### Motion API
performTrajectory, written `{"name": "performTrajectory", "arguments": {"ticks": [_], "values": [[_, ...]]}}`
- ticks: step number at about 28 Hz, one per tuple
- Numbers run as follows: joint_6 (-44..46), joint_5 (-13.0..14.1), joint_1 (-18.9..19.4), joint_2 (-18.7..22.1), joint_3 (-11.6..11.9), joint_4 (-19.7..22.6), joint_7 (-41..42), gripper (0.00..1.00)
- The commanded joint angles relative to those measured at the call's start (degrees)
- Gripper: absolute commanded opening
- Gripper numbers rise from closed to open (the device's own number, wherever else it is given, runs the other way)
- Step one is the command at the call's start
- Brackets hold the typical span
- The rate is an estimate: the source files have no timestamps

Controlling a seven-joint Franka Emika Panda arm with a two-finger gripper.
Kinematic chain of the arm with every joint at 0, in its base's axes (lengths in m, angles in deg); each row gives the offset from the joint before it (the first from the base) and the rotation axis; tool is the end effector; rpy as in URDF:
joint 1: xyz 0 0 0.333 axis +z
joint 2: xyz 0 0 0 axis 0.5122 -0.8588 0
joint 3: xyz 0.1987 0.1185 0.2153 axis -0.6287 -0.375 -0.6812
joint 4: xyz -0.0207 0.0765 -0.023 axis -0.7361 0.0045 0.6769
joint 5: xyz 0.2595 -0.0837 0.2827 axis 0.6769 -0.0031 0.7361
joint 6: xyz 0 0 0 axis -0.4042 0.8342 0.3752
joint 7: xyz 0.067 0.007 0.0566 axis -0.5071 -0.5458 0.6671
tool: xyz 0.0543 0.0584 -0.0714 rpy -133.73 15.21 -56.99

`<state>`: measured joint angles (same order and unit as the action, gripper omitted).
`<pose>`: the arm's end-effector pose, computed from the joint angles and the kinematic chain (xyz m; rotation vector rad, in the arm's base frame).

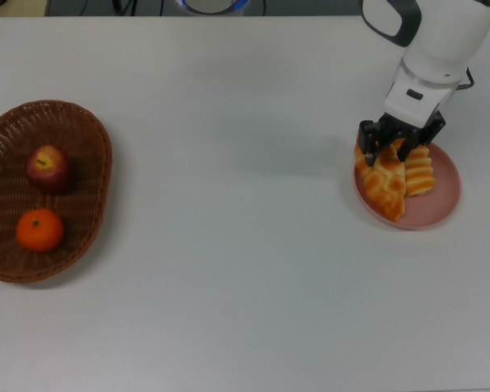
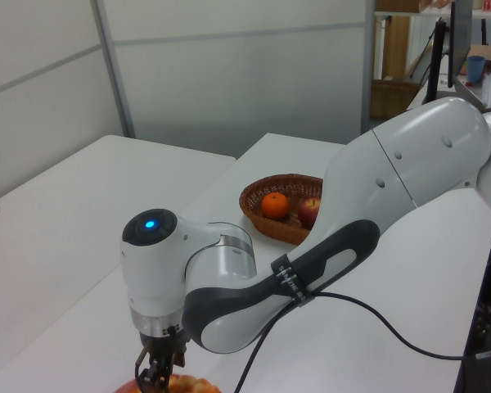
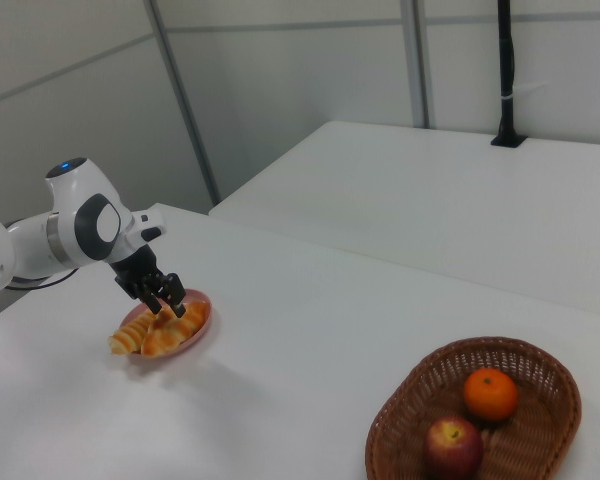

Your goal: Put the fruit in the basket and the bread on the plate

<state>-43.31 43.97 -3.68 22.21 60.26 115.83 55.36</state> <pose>0.5742 0.3717 0.3801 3.0484 0.4029 0.2516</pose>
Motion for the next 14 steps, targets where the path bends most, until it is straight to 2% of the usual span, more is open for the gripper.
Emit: {"name": "performTrajectory", "arguments": {"ticks": [1, 6, 14], "values": [[2.11, -0.61, 0.2, 1.21, 0.59, 0.06, -0.91, 1.0], [5.18, -0.26, -1.38, 2.35, 0.76, -1.43, -0.91, 1.0], [9.31, 0.7, -8.14, 7.18, 0.85, -2.66, -1.0, 1.0]]}}
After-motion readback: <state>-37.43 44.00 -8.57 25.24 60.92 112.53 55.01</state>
